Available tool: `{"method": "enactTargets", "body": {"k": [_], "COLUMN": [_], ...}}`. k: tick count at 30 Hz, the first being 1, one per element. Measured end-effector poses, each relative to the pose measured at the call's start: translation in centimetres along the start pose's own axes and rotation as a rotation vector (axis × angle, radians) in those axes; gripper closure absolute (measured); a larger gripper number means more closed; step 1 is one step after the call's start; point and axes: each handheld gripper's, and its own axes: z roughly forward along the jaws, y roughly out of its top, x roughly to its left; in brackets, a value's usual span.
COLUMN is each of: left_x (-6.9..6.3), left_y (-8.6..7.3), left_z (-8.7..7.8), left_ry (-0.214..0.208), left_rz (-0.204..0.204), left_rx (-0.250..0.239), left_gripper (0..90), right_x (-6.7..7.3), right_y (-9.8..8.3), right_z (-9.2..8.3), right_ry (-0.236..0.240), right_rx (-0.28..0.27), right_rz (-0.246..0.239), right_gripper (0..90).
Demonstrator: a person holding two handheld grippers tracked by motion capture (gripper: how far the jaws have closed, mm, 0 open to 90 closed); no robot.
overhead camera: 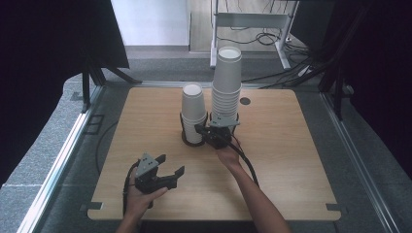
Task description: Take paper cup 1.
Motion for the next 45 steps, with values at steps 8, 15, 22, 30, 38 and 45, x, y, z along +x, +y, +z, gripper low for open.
{"method": "enactTargets", "body": {"k": [8, 15, 22, 30, 38, 45], "left_x": [0.1, 0.1, -0.3, 0.0, 1.7, 2.8], "left_y": [-0.4, -0.6, -0.1, 1.9, 5.9, 7.8], "left_z": [0.3, 0.5, 0.5, 1.2, 2.5, 4.1], "left_ry": [0.01, 0.011, -0.017, -0.021, 0.091, 0.095], "left_rz": [0.01, 0.008, 0.007, 0.02, 0.019, 0.008], "left_rx": [0.019, 0.028, 0.02, 0.018, -0.014, -0.021], "left_gripper": [17.2, 17.2, 16.7, 15.1, 14.5, 14.4], "right_x": [0.2, 0.4, 0.0, -0.3, -0.6, -0.8], "right_y": [0.0, 0.5, 0.5, 0.6, 0.5, 0.6], "right_z": [0.6, 0.2, 0.2, 0.2, 0.0, -0.1], "right_ry": [-0.007, -0.007, -0.003, 0.019, 0.024, 0.033], "right_rx": [0.008, -0.007, 0.005, 0.018, -0.002, -0.005], "right_rz": [-0.007, -0.005, 0.006, -0.001, 0.024, 0.037], "right_gripper": [89.8, 89.7, 89.6, 88.4, 88.8, 89.0]}}
